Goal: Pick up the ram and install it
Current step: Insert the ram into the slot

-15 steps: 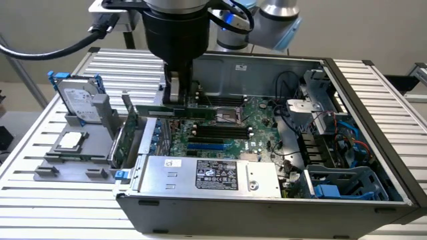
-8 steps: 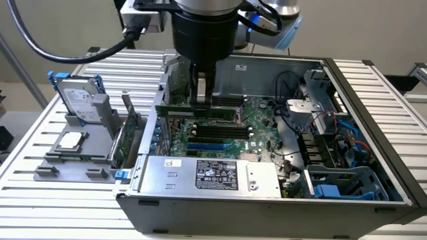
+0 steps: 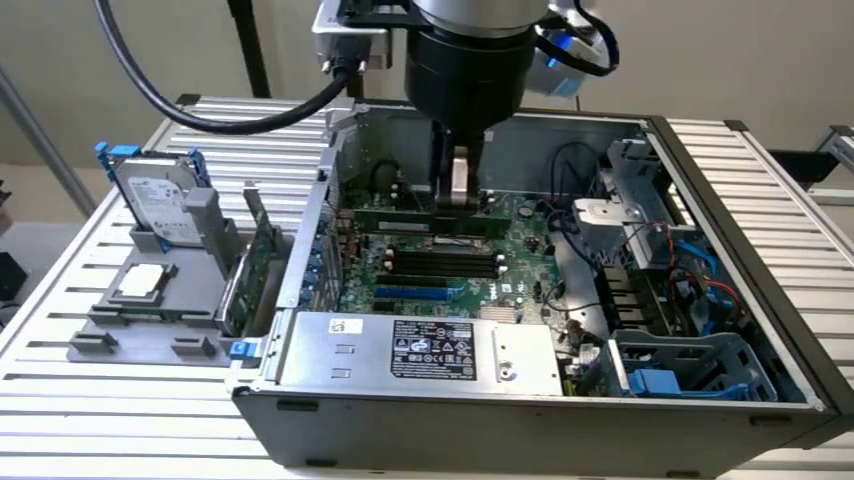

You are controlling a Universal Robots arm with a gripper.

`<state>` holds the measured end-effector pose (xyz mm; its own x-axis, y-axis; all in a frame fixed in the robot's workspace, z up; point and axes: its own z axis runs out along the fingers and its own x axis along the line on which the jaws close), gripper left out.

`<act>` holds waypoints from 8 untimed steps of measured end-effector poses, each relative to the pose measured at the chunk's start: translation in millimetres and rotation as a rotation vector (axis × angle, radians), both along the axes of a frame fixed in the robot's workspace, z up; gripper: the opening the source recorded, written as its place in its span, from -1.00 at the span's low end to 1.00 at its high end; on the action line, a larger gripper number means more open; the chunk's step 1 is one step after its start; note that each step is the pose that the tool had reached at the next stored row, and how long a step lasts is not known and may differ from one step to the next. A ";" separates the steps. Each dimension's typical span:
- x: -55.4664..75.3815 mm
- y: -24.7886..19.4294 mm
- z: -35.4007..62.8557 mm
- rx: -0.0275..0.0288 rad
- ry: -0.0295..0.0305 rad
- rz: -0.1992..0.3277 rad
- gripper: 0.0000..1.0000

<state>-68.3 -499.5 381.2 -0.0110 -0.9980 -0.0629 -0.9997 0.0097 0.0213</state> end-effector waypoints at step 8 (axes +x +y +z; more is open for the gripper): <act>10.1 33.2 -5.8 0.0000 -0.0001 0.000 -1.00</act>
<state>-58.2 -466.3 375.4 -0.0111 -0.9980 -0.0629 -0.9997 0.0098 0.0212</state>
